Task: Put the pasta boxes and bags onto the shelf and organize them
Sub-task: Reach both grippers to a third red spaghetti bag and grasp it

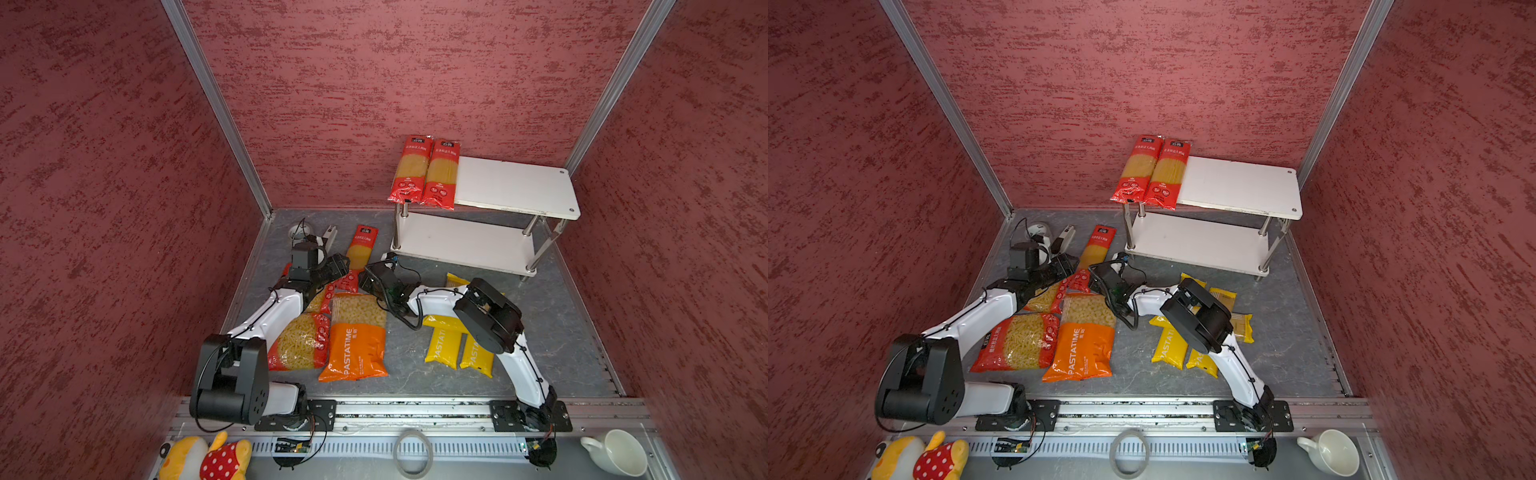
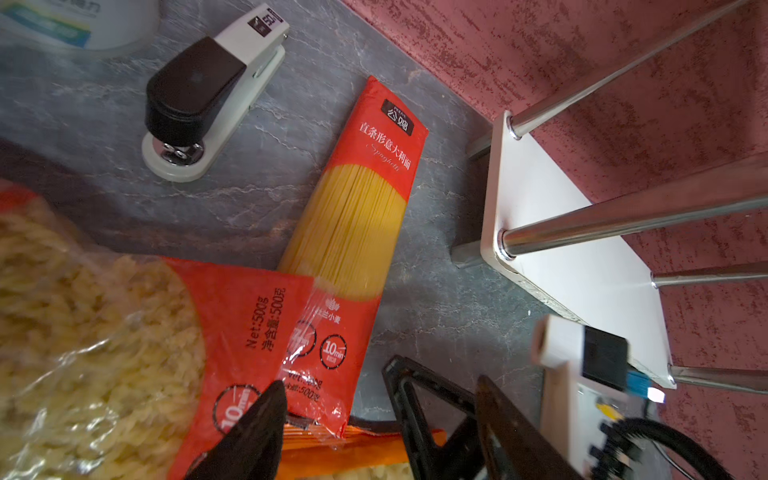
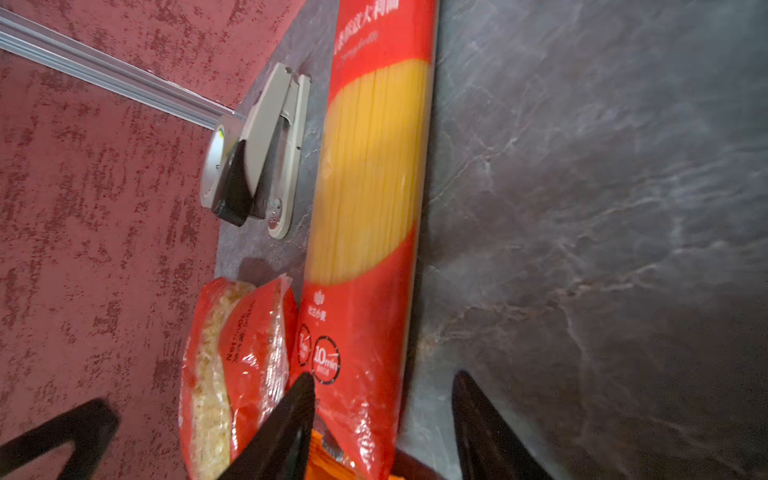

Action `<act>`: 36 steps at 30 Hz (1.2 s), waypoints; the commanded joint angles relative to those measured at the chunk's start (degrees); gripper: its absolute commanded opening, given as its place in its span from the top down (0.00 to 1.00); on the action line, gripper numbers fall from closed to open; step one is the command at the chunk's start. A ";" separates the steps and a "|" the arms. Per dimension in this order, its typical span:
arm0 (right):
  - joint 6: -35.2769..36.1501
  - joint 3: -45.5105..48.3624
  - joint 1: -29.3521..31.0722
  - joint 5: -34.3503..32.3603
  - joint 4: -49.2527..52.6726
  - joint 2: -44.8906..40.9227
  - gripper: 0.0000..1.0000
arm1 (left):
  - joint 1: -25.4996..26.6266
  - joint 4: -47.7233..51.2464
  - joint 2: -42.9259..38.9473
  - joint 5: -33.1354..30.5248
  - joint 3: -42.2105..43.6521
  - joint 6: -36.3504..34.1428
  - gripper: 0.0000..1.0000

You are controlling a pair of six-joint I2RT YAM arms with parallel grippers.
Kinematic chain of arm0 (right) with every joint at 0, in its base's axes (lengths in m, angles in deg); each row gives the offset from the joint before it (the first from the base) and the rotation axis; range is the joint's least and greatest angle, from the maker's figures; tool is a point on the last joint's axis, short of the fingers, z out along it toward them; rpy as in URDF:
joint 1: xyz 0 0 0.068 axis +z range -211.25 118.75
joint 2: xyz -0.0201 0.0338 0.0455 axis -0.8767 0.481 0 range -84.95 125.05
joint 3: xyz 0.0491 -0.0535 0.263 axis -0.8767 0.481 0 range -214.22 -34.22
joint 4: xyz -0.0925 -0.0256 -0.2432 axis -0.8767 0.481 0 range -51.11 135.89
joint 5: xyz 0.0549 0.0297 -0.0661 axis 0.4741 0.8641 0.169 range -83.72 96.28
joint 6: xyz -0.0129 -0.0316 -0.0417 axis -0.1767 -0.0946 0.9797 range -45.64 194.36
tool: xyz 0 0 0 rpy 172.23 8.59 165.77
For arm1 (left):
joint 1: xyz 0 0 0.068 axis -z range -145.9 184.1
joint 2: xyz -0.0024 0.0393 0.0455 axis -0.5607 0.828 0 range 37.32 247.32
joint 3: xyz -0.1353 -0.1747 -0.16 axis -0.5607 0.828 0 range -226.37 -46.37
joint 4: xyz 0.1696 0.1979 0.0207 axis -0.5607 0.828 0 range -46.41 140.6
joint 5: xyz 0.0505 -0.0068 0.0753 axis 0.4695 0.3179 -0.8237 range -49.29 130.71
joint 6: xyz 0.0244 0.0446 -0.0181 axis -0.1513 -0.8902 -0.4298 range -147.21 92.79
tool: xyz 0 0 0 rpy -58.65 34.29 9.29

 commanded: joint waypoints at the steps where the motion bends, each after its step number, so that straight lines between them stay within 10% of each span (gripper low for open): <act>1: -2.05 -3.89 0.11 1.03 3.53 3.35 0.46 | 1.00 -0.24 -3.28 -0.89 1.64 0.92 0.28; 20: 3.98 -9.41 -0.25 10.97 -3.01 1.99 0.97 | 3.85 10.60 -19.71 -3.42 0.23 -0.93 0.28; 36: -4.02 18.98 -1.54 30.64 -14.96 -21.11 1.00 | 3.61 14.00 -24.70 -0.71 1.15 2.09 0.28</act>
